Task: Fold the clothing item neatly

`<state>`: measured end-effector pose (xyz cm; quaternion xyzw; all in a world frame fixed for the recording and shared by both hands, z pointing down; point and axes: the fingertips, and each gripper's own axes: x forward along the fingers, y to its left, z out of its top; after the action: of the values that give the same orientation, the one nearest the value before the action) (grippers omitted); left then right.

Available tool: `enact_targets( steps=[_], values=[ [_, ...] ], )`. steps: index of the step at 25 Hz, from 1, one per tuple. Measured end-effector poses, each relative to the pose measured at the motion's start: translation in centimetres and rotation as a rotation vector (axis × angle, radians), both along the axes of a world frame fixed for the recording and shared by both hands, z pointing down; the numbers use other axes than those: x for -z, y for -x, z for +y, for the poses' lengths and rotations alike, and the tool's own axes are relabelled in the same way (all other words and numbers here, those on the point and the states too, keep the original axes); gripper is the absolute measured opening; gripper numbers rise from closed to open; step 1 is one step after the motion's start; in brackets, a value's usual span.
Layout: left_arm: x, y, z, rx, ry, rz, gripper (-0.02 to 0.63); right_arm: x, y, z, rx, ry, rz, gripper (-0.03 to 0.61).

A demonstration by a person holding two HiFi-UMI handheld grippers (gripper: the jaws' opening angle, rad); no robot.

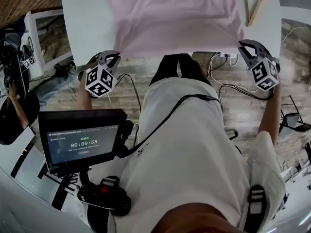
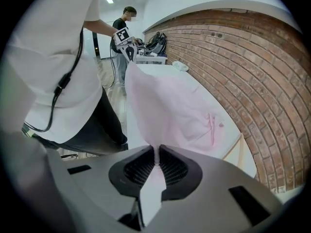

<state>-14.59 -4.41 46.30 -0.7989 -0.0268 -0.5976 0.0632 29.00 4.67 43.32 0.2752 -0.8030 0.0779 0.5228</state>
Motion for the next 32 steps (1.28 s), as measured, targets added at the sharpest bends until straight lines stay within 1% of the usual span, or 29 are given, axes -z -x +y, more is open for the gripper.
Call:
enact_targets(
  steps=[3, 5, 7, 11, 15, 19, 22, 24, 28, 32],
  values=[
    [0.7, -0.1, 0.0, 0.06, -0.023, 0.041, 0.018, 0.4, -0.2, -0.5, 0.012, -0.012, 0.006, 0.037],
    [1.2, -0.3, -1.3, 0.104, -0.055, 0.069, 0.018, 0.9, -0.2, -2.1, 0.021, -0.046, 0.017, 0.037],
    [1.6, -0.4, -3.9, 0.134, -0.118, 0.081, 0.018, 1.8, 0.1, -4.5, 0.024, -0.097, 0.028, 0.037],
    [2.2, -0.8, -10.9, 0.207, -0.255, 0.095, 0.018, 3.2, 0.6, -10.8, 0.014, -0.199, 0.043, 0.037],
    [2.6, -1.1, -16.2, 0.265, -0.33, 0.096, 0.018, 3.4, -0.3, -15.6, 0.012, -0.251, 0.069, 0.037],
    [3.9, -0.6, -18.8, 0.306, -0.354, 0.113, 0.018, 4.1, -1.5, -17.5, -0.022, -0.268, 0.06, 0.037],
    [4.9, -1.4, -20.3, 0.305, -0.367, 0.126, 0.018, 4.7, -2.7, -18.5, -0.048, -0.289, 0.066, 0.037],
    [5.1, -2.1, -21.8, 0.295, -0.37, 0.123, 0.018, 4.8, -3.3, -20.1, -0.057, -0.296, 0.076, 0.037],
    [3.8, -3.2, -26.5, 0.283, -0.344, 0.1, 0.018, 3.5, -4.6, -25.2, -0.08, -0.272, 0.085, 0.037],
    [1.8, -3.6, -30.5, 0.267, -0.313, 0.081, 0.018, 1.8, -5.0, -29.6, -0.094, -0.263, 0.108, 0.037]
  ],
)
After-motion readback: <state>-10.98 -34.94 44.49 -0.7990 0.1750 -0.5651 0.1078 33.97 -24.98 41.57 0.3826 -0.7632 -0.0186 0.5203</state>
